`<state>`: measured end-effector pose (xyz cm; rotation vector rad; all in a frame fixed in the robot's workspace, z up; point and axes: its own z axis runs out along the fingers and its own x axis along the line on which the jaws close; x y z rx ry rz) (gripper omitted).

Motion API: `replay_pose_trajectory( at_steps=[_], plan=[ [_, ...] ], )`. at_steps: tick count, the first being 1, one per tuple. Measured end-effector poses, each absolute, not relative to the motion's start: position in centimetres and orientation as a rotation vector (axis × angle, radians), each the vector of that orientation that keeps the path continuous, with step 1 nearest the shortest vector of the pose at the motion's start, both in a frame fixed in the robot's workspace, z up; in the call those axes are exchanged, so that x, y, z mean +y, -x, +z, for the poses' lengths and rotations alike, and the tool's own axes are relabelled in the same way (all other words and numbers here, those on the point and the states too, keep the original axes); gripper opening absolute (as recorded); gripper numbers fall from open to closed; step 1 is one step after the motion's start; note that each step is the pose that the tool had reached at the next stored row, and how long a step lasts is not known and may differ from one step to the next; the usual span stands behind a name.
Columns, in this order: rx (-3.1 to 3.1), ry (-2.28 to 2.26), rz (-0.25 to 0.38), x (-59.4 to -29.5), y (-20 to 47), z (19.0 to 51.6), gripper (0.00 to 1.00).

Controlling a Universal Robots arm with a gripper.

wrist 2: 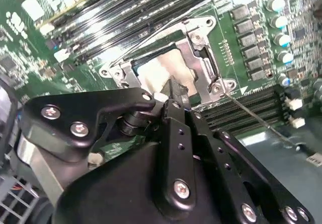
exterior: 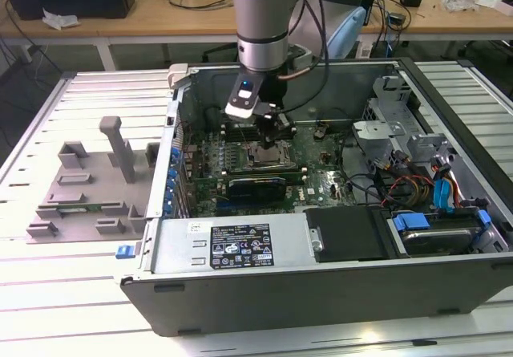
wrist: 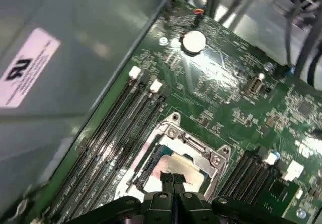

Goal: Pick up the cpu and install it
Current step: 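Close the cpu cover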

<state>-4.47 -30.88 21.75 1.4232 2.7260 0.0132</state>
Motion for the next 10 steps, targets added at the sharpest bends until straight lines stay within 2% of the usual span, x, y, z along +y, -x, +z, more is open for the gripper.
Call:
replay_pose_trajectory(
  at_steps=[2,10],
  plan=[
    [2.812,-1.240,0.013,-30.88,4.47,21.72,0.11],
    [2.912,-0.980,0.014,-30.88,4.47,21.68,0.11]
  ],
)
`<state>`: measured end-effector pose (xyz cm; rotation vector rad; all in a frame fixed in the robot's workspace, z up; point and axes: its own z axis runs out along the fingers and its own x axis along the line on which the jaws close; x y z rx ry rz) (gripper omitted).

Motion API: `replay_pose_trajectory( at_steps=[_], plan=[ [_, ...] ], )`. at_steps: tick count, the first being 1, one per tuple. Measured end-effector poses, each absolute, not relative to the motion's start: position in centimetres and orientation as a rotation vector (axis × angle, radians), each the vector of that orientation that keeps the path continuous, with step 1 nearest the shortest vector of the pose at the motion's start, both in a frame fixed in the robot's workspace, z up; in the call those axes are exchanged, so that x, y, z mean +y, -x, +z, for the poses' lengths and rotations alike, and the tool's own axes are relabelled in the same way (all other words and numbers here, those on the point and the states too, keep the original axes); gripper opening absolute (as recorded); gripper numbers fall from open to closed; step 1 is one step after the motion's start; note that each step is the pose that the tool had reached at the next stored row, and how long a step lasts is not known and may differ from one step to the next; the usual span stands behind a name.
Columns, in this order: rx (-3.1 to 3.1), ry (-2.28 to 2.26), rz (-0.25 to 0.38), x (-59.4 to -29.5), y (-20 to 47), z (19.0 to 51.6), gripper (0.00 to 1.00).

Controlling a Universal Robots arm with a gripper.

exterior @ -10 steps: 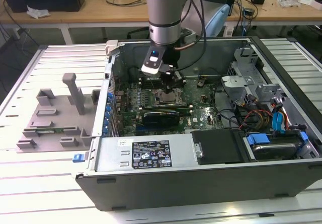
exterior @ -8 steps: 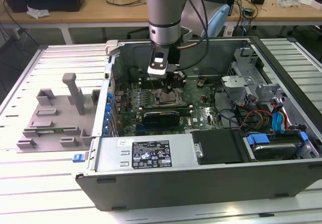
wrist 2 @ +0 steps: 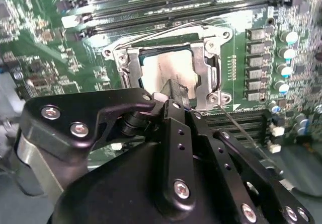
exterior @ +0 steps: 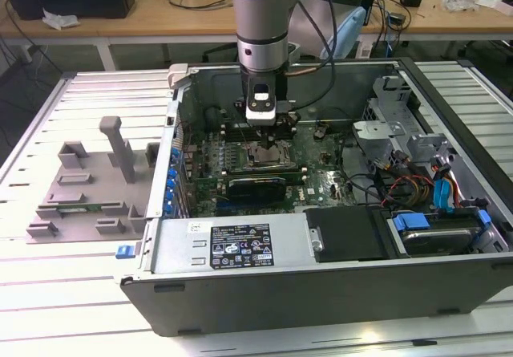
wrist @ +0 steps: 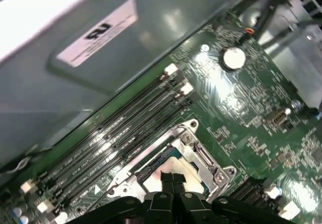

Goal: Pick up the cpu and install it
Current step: 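Close the cpu cover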

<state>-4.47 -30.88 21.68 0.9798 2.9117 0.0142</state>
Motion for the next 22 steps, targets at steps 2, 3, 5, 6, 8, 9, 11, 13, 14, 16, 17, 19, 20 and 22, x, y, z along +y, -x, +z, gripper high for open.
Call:
replay_pose_trajectory(
  at_steps=[2,3,5,6,8,9,11,13,14,16,17,19,20,22],
  plan=[
    [2.929,-0.926,0.015,-30.88,4.47,21.67,0.11],
    [2.939,-0.896,0.015,-30.88,4.47,21.67,0.11],
    [2.963,-0.812,0.017,-30.87,4.47,21.65,0.11],
    [2.974,-0.771,0.017,-30.88,4.47,21.65,0.11],
    [3.000,-0.659,0.011,-30.88,4.47,21.62,0.11],
    [3.011,-0.611,0.007,-30.88,4.46,21.60,0.11],
    [3.022,-0.554,0.000,-30.87,4.47,21.58,0.11],
    [3.041,-0.460,-0.025,-30.87,4.47,21.54,0.11],
    [3.045,-0.440,-0.034,-30.88,4.47,21.54,0.11],
    [3.054,-0.391,-0.056,-30.88,4.47,21.53,0.11],
    [3.058,-0.366,-0.068,-30.87,4.47,21.52,0.11],
    [3.073,-0.260,-0.115,-30.88,4.47,21.51,0.11],
    [3.078,-0.218,-0.132,-30.88,4.47,21.50,0.11],
    [3.082,-0.141,-0.151,-30.88,4.47,21.47,0.11]
  ],
)
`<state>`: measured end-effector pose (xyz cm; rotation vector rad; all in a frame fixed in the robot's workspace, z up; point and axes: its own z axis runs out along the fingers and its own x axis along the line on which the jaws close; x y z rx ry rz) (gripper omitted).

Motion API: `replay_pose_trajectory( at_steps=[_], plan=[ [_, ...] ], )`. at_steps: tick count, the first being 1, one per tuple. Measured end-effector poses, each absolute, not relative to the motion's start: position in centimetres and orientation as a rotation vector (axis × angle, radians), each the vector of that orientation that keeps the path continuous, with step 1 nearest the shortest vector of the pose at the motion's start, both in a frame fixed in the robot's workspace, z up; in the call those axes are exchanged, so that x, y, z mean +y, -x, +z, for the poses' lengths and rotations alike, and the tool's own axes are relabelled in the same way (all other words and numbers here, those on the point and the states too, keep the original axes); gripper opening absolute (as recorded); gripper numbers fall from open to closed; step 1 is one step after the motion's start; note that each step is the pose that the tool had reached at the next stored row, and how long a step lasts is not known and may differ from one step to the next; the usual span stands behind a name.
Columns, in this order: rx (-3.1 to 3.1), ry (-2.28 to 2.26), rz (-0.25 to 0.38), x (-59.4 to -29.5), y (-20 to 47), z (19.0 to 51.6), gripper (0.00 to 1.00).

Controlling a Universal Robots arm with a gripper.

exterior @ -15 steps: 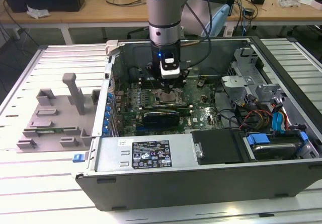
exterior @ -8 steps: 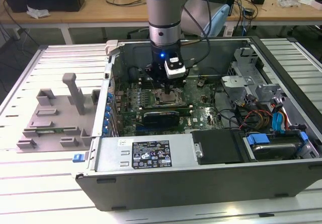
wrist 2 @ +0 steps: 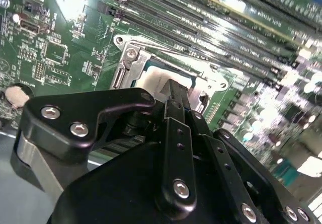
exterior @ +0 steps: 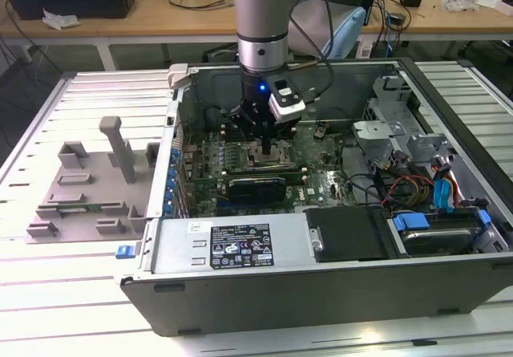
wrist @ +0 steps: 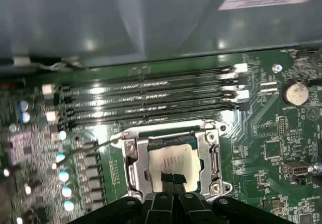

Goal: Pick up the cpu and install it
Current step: 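Close the cpu cover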

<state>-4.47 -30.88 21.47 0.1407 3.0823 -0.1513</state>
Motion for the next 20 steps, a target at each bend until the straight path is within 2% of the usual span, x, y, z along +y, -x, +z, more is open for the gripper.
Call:
replay_pose_trajectory(
  at_steps=[6,20],
  plan=[
    [3.074,0.148,-0.143,-30.88,4.47,21.28,0.11],
    [3.043,0.408,-0.134,-30.87,4.79,21.10,0.11]
  ],
)
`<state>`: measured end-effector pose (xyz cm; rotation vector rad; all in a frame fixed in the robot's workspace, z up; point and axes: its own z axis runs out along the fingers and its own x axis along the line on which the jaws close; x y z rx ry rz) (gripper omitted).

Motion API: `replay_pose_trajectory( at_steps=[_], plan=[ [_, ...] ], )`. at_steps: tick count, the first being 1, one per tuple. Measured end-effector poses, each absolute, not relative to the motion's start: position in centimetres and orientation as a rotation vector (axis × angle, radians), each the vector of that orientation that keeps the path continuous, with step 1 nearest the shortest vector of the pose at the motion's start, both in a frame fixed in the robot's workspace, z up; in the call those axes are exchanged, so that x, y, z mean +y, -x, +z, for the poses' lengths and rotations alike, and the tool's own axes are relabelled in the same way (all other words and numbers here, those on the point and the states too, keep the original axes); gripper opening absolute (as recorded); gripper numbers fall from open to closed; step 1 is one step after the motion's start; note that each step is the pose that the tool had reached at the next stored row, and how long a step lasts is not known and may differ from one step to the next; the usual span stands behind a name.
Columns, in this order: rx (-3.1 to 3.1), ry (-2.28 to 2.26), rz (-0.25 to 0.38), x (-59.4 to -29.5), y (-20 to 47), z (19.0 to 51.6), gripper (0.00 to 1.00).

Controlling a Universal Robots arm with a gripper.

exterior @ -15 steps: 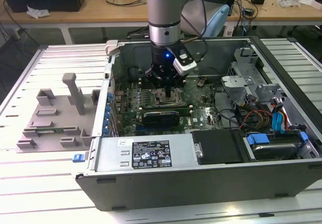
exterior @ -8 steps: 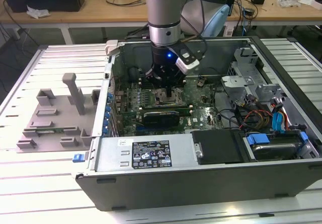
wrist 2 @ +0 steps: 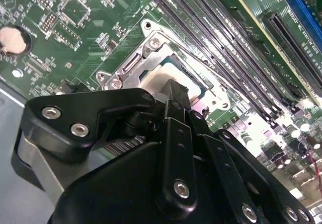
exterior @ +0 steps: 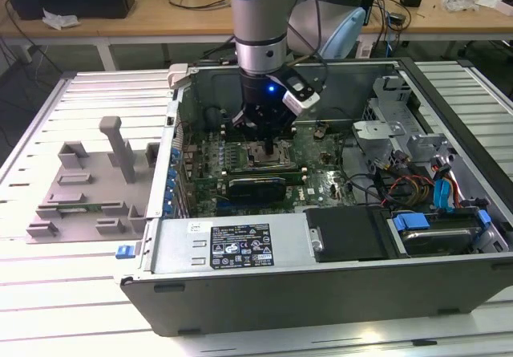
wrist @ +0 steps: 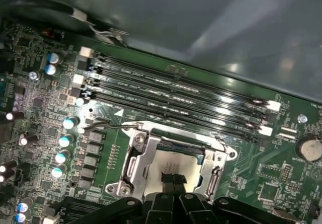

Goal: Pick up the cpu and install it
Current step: 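Close the cpu cover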

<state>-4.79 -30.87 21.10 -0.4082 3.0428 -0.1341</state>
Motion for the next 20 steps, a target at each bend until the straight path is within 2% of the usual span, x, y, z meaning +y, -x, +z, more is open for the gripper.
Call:
replay_pose_trajectory(
  at_steps=[20],
  plan=[
    [3.063,0.266,-0.140,-30.88,5.93,21.26,0.11]
  ],
)
